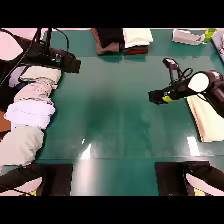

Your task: Fold the shirts.

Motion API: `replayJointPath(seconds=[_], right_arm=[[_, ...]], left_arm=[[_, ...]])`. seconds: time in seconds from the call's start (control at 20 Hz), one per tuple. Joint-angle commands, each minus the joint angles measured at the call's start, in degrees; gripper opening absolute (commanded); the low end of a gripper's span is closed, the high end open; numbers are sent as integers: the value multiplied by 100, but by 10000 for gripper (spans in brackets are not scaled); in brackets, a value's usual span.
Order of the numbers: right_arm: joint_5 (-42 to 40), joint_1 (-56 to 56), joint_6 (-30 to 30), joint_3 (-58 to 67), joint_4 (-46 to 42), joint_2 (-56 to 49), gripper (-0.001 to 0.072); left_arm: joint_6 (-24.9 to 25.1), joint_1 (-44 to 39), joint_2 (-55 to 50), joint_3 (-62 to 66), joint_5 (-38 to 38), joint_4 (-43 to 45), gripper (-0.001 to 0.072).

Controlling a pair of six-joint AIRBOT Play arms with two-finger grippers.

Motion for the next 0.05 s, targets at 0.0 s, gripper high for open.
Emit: replayJointPath(seconds=[0.0], right_arm=[[-4,90,7,0,31,-33,20]], left_arm=[[0,-2,4,0,2,2,27]])
